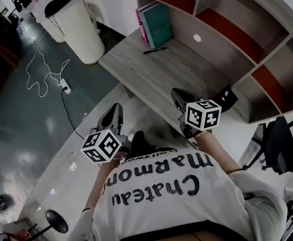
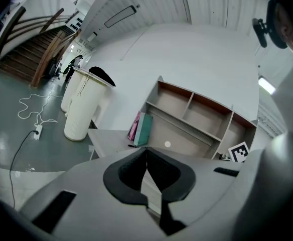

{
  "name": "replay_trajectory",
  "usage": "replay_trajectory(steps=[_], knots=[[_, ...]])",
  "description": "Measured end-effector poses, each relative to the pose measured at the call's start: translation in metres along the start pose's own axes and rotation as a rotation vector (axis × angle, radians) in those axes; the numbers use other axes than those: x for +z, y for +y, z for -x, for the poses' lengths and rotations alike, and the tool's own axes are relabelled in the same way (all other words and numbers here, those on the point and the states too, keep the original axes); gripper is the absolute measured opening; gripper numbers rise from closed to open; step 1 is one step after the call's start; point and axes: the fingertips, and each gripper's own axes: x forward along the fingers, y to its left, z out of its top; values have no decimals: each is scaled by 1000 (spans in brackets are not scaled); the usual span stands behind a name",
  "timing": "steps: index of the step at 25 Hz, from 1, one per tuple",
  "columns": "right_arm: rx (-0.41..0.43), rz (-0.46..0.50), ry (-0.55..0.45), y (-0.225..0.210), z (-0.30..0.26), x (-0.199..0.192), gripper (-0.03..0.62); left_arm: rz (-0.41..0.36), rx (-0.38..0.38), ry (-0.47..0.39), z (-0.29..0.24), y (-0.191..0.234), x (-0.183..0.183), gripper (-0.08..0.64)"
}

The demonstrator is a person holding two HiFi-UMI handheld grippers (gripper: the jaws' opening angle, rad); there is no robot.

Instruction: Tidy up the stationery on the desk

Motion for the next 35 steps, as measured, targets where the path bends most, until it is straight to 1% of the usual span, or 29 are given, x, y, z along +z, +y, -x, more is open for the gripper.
replay_trajectory(steps=[7,11,15,18,21,24,28,30,35], knots=[[-29,-30,13,-13,-14,-3,15,-9,-46,44,-29,2,0,15],[-59,-40,13,-20,-29,8,15,-55,-72,56,-52,8,11,15],[-76,-38,6,-23,-52,26,15,-48,-100,63,-82,20,29,15],[-100,-56,-4,-29,-72,40,15,-31,-125,93,-110,32,42,15],[-132,-83,-14,-40,-93,56,15,-21,-167,108,-142,37,63,15],[-152,-119,-41,-47,-113,79,15,-39,-211,110,-172,42,90,15],[-189,-133,-80,-54,-137,108,15,-59,-258,127,-212,51,121,15],[-203,-162,-88,-60,-148,112,15,-73,-282,157,-229,55,127,15],[-230,-271,-92,-78,-183,108,15,-100,-324,230,-270,73,137,15]])
